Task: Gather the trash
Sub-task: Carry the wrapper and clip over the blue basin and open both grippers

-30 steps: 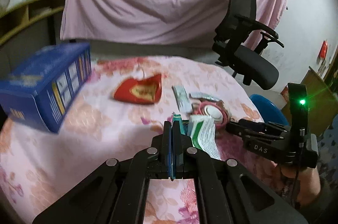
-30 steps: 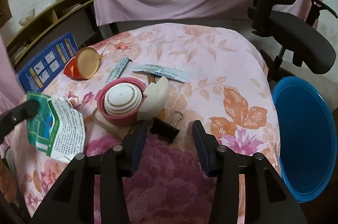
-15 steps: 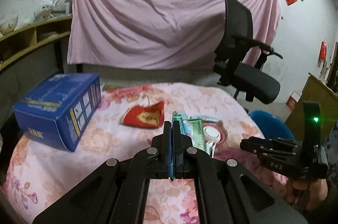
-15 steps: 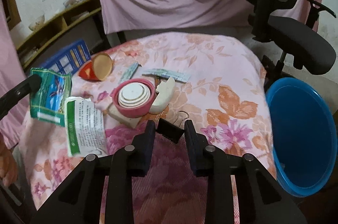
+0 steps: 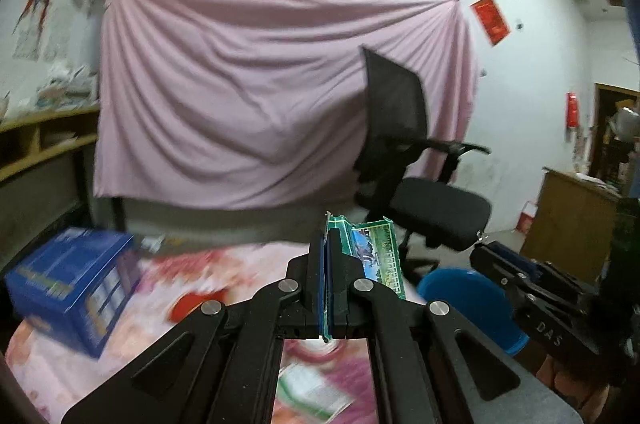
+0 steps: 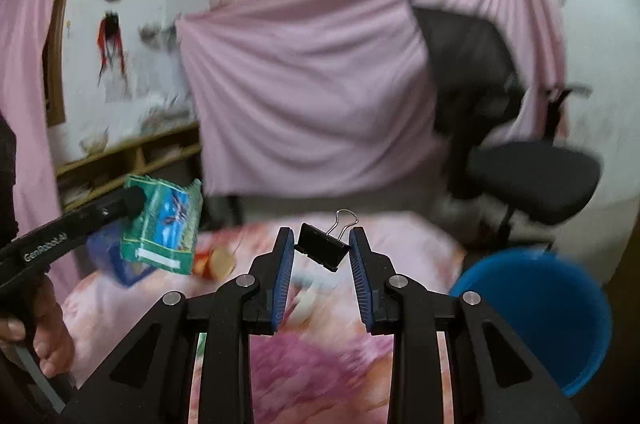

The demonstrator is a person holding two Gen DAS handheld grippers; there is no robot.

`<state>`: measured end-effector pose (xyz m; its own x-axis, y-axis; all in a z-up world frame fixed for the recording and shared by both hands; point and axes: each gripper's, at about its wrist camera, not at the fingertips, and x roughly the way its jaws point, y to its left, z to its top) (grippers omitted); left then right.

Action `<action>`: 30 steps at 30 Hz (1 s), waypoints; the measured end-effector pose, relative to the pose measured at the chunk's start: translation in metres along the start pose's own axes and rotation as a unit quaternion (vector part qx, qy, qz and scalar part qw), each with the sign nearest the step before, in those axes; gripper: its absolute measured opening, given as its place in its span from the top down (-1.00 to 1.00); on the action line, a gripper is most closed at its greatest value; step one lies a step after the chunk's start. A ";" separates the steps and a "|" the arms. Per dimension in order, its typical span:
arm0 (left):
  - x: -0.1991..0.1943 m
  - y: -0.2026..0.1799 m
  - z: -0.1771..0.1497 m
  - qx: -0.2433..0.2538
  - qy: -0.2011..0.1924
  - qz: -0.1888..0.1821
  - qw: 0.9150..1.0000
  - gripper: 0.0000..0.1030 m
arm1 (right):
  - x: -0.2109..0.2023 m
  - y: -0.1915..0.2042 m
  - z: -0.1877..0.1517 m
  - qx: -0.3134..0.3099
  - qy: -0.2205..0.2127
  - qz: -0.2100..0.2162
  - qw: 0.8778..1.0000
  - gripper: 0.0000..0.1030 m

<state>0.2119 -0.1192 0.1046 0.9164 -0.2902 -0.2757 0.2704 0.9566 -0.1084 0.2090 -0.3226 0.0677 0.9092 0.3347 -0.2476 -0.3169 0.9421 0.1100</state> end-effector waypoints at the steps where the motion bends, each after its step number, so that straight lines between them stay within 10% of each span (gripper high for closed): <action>1: 0.002 -0.009 0.003 0.007 -0.007 -0.008 1.000 1.00 | -0.005 -0.002 0.002 -0.006 -0.014 -0.010 1.000 0.49; 15: 0.068 -0.126 0.004 0.078 -0.019 -0.120 0.989 1.00 | -0.075 -0.087 0.013 0.028 -0.129 -0.155 0.979 0.49; 30: 0.180 -0.200 -0.036 0.081 0.170 -0.129 0.974 1.00 | -0.031 -0.201 -0.034 0.187 0.062 -0.205 0.959 0.49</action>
<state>0.3120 -0.3635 0.0426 0.6689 -0.4863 -0.5622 0.5470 0.8341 -0.0706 0.2352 -0.5222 0.0209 0.8899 -0.0403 -0.4545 0.2006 0.9292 0.3103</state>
